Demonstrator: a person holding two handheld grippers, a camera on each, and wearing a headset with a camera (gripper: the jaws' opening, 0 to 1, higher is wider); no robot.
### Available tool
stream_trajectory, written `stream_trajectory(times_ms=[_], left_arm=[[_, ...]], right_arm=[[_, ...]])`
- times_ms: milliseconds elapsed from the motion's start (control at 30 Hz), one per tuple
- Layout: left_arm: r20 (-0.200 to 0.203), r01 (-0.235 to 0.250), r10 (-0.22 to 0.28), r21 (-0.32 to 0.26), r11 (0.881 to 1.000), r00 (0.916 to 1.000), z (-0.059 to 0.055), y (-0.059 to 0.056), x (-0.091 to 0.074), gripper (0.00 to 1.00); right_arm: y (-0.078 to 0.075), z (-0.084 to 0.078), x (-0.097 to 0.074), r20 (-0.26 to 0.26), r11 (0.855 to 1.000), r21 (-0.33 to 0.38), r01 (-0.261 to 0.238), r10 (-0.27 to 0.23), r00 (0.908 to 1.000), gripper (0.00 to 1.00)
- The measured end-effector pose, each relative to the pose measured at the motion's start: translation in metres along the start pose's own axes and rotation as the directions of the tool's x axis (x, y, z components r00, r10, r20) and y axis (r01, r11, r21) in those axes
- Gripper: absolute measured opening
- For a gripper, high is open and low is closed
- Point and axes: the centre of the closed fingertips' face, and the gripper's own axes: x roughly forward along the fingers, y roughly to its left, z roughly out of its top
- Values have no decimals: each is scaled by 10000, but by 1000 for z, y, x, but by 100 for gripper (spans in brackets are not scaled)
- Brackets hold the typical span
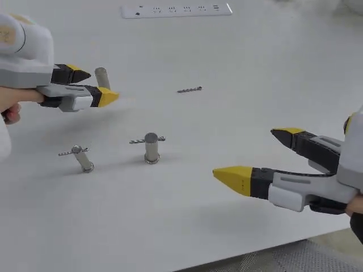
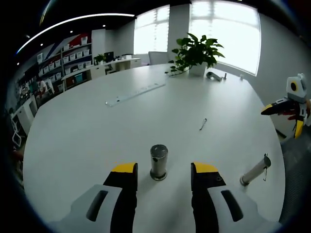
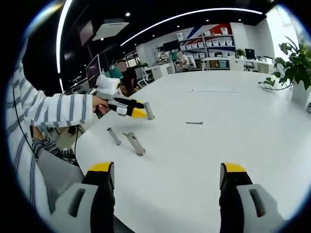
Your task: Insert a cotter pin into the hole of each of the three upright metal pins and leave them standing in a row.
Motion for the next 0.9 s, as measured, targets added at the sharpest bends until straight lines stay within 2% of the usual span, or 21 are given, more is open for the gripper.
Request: stream_trajectory(times_ms=[267,367,700,800,900], left_arm=[[-59,63,-63,28,10000,10000,-3,3,10,28],[-182,96,-96,9,10000,9998,-8,11,15,24],[-45,8,-8,88,10000,10000,-11,26,24,14],[-7,56,-56,72,10000,10000,-13,27,26,13],[24,162,-163,201,9997,9999,-12,22,27,11]], right_arm=[[1,-4,1,-172,10000,30,-30,30,9998,88],[0,-5,0,-172,10000,57,-8,9,9999,88],[1,-7,0,-260,9999,104,-15,18,9997,88],[1,-8,0,-263,9999,128,0,3,9997,88],[0,-9,-1,-287,9999,130,25,-22,9996,88]])
